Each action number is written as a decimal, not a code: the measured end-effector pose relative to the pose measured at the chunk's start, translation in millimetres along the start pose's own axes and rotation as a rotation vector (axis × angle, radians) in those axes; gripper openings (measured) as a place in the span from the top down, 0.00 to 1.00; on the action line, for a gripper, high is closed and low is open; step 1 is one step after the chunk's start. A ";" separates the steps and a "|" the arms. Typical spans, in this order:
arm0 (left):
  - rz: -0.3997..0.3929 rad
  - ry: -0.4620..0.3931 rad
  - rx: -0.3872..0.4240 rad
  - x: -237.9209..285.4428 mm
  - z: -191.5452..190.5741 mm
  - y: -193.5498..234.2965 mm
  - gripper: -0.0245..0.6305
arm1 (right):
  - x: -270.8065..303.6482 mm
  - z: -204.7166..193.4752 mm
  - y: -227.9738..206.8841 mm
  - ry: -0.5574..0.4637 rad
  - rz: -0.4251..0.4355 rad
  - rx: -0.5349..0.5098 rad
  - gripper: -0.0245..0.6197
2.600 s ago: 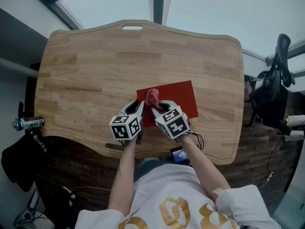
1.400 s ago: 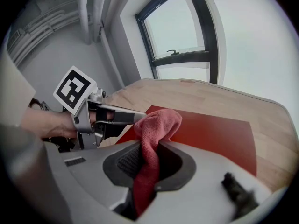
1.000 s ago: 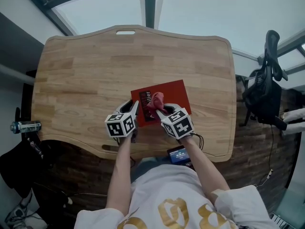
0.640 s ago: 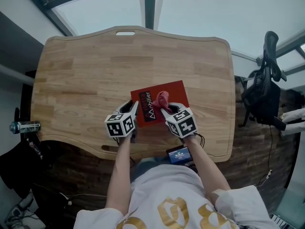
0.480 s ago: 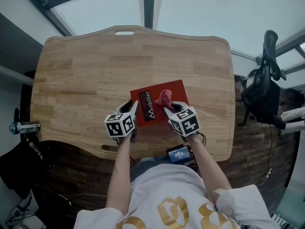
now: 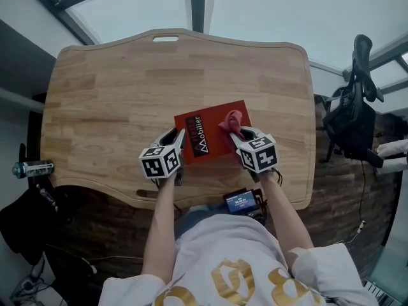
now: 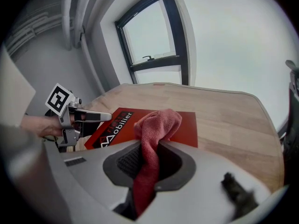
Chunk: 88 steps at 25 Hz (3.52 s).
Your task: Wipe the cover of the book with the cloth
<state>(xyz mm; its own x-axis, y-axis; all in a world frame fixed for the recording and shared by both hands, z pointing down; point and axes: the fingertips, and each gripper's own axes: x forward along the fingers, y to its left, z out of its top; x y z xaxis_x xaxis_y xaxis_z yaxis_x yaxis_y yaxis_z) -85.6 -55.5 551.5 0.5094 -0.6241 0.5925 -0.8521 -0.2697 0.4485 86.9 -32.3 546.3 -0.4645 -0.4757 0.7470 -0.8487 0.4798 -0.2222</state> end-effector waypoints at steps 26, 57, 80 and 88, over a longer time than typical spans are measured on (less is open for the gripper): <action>-0.006 0.003 0.010 0.6 0.5 -0.5 0.80 | 3.2 7.3 -12.3 0.025 -0.053 0.014 0.85; -0.015 0.018 -0.010 -16.7 15.8 3.0 0.83 | -2.6 24.3 7.0 -0.051 0.012 0.099 0.85; 0.133 -0.323 0.353 -125.8 74.5 -101.9 0.92 | -150.5 54.0 36.9 -0.509 -0.198 -0.040 0.85; 0.238 -0.342 0.431 -159.5 54.1 -139.3 0.92 | -195.9 34.1 46.5 -0.543 -0.191 -0.135 0.85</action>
<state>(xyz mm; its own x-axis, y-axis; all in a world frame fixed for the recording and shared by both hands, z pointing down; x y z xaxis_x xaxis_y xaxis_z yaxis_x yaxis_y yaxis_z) -54.6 42.0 358.3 0.2918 -0.8852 0.3624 -0.9465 -0.3218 -0.0241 129.8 58.1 368.3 -0.3994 -0.8553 0.3300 -0.9071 0.4209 -0.0068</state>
